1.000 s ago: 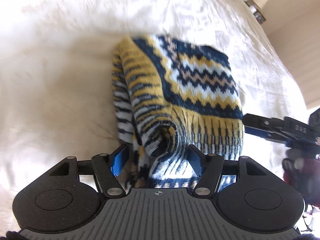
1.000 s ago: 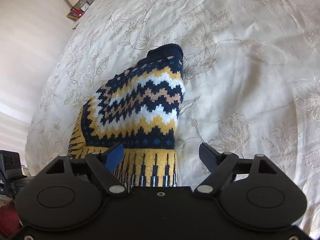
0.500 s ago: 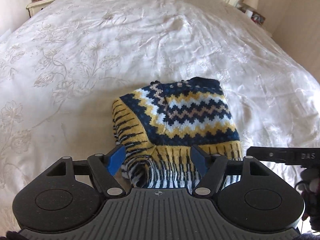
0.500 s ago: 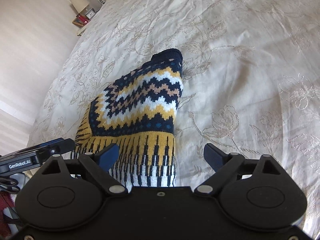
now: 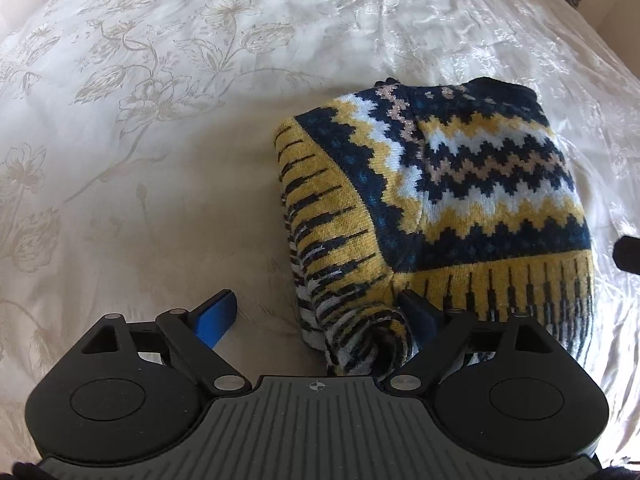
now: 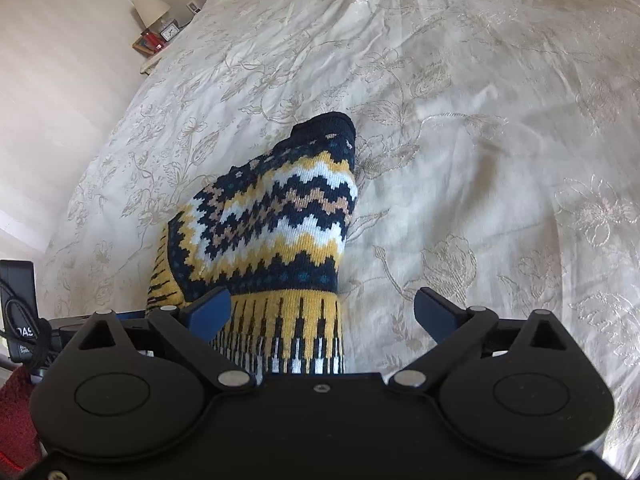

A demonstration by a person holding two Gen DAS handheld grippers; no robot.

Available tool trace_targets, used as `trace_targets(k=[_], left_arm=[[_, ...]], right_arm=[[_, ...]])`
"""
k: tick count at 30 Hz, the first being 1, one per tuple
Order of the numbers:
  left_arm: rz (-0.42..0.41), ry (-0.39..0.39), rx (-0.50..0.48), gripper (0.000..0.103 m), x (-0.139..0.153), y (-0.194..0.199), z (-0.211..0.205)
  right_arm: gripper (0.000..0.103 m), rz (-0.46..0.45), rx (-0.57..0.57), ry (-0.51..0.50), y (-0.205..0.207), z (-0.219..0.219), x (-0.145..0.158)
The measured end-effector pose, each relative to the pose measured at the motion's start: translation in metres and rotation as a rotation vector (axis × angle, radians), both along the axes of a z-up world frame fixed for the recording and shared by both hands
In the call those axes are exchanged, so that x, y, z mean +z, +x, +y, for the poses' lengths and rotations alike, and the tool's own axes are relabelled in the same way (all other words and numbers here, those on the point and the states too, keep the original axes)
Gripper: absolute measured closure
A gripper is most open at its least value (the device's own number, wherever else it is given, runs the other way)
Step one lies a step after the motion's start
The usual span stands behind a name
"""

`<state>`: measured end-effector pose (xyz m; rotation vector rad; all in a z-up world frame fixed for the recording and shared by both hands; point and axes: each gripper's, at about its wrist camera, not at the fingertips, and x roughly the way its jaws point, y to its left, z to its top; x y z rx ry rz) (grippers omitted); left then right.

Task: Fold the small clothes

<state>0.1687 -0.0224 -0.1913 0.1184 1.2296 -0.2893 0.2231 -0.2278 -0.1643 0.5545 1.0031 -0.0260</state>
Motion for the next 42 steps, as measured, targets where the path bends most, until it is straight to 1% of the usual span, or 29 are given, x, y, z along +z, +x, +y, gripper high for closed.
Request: trace_targets(k=[4, 6, 9, 11, 13, 17, 27, 34, 42], left_arm=[[0.001, 0.006, -0.017, 0.009, -0.001, 0.000, 0.000], [0.009, 0.000, -0.019, 0.009, -0.003, 0.003, 0.000], [0.016, -0.002, -0.025, 0.008, -0.004, 0.006, 0.000], [0.018, -0.003, -0.027, 0.008, -0.006, 0.008, 0.000], [0.022, -0.006, -0.026, 0.008, -0.007, 0.009, 0.000], [0.024, -0.005, -0.031, 0.007, -0.008, 0.010, -0.001], [0.035, -0.029, -0.037, 0.004, -0.012, 0.012, 0.004], [0.041, -0.046, -0.050, 0.000, -0.015, 0.016, 0.008], [0.058, -0.071, -0.065, 0.000, -0.016, 0.020, 0.013]], right_arm=[[0.004, 0.020, -0.007, -0.052, 0.024, 0.002, -0.005], [0.004, 0.036, -0.016, -0.071, 0.036, 0.002, -0.010], [0.004, 0.085, -0.030, -0.103, 0.053, 0.000, -0.022], [0.001, 0.127, -0.026, -0.120, 0.063, -0.001, -0.032], [0.001, 0.169, -0.020, -0.134, 0.068, -0.001, -0.043], [0.001, 0.207, -0.023, -0.125, 0.072, -0.003, -0.055], [0.000, 0.209, -0.031, -0.124, 0.074, -0.004, -0.058], [0.000, 0.200, -0.047, -0.133, 0.073, -0.003, -0.059], [0.000, 0.182, -0.069, -0.136, 0.069, 0.000, -0.056]])
